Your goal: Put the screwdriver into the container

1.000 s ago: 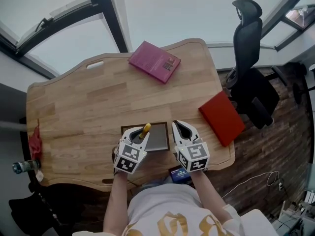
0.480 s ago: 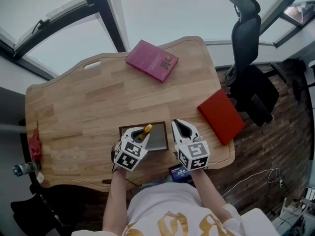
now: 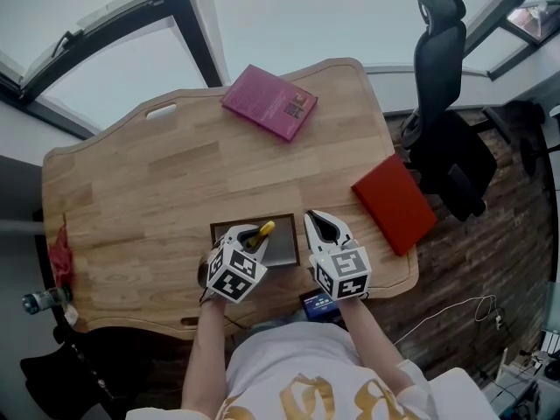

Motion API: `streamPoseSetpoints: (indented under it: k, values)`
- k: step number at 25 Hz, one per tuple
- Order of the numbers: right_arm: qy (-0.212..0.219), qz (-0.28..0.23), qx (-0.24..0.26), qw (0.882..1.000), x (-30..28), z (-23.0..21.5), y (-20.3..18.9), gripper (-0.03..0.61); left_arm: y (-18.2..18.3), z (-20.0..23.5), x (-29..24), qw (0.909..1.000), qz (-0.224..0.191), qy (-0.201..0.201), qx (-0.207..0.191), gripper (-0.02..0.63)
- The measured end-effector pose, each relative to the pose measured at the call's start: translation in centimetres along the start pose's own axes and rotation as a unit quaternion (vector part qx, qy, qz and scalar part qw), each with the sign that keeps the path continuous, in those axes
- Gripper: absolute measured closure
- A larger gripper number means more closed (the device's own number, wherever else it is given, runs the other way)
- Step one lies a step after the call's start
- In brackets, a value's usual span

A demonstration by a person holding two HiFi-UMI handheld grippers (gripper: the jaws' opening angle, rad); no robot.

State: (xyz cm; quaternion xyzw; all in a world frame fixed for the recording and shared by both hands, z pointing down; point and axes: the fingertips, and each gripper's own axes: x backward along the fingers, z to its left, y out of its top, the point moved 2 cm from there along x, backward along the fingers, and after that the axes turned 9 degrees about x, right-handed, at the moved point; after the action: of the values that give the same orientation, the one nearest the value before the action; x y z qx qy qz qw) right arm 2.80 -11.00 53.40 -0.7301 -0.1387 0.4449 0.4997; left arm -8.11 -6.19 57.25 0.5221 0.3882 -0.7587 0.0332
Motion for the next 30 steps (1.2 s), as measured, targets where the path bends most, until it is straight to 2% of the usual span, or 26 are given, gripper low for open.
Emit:
streamPoseSetpoints:
  k: [8,21,30]
  values:
    - [-0.006,0.007,0.0,1.0,-0.1,-0.5,-0.4,0.546,0.1,-0.1,-0.6,0.9998,0.015,-0.013,-0.008,0.535]
    - [-0.007,0.015,-0.009,1.0,-0.6,-1.3,-1.1,0.546,-0.2,-1.0,-2.3,0.9965,0.062,-0.036,-0.043,0.535]
    - [-0.01,0.021,-0.015,1.0,-0.7,-1.9,-1.5,0.546,-0.7,-1.2,-3.0,0.9938,0.088,-0.05,-0.046,0.535]
